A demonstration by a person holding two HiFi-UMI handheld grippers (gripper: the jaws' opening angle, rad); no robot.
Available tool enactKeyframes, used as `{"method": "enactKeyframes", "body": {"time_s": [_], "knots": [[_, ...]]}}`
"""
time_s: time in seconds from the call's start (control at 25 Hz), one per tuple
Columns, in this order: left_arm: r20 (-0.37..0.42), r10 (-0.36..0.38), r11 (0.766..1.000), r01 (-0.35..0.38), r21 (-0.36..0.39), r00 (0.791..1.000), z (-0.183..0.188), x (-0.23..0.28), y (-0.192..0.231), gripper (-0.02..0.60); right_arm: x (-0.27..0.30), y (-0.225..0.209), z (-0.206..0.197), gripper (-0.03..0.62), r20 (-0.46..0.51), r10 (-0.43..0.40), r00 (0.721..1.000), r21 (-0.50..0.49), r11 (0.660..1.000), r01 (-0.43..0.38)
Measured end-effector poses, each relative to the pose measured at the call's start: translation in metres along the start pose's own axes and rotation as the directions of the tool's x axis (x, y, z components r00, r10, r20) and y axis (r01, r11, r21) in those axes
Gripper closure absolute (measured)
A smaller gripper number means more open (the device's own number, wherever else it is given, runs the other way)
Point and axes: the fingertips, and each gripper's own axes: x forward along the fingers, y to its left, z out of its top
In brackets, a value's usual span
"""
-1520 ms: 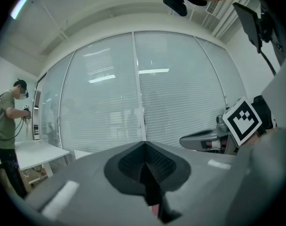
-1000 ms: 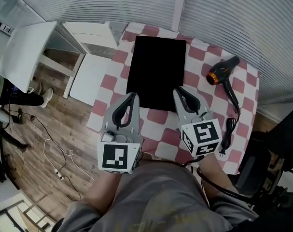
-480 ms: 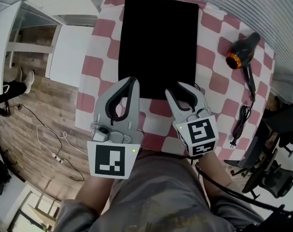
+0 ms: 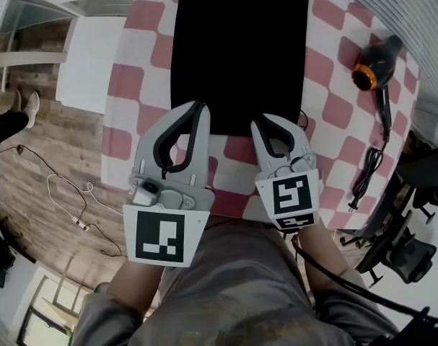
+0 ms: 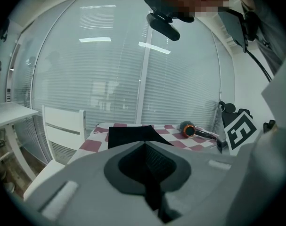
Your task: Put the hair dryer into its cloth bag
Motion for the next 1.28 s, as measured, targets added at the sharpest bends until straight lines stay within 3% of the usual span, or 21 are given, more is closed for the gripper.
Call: {"method": "enactKeyframes", "body": {"time_s": [0.08, 0.4, 0.6, 0.8, 1.0, 1.28], "knots": [[0.001, 0.001, 1.000, -0.001, 0.000, 1.000, 0.000, -0.002, -0.001, 0.581, -0.003, -0.001, 0.000, 0.559, 0.010, 0.005, 1.000, 0.022, 1.000, -0.005], [0.052, 0.005, 0.999, -0.007, 0.039, 0.999, 0.018, -0.016, -0.004, 0.581, -0.026, -0.006, 0.032, 0.560, 0.104, -0.002, 0.995, 0.062, 0.998, -0.005], [0.084, -0.060, 0.993, 0.051, 0.103, 0.995, 0.035, -0.028, -0.020, 0.577, -0.051, -0.014, 0.070, 0.562, 0.189, -0.010, 0.982, 0.059, 0.998, -0.002], [0.029, -0.182, 0.956, 0.170, 0.238, 0.983, 0.039, -0.031, -0.047, 0.447, -0.068, -0.021, 0.102, 0.562, 0.256, -0.027, 0.966, 0.035, 0.999, 0.019], [-0.011, -0.177, 0.940, 0.173, 0.294, 0.984, 0.037, -0.021, -0.058, 0.436, -0.080, -0.025, 0.123, 0.562, 0.299, -0.044, 0.953, 0.011, 0.999, 0.043], [-0.062, -0.159, 0.939, 0.170, 0.298, 0.985, 0.026, -0.003, -0.061, 0.437, -0.084, -0.027, 0.126, 0.562, 0.303, -0.046, 0.952, 0.019, 0.999, 0.042]]}}
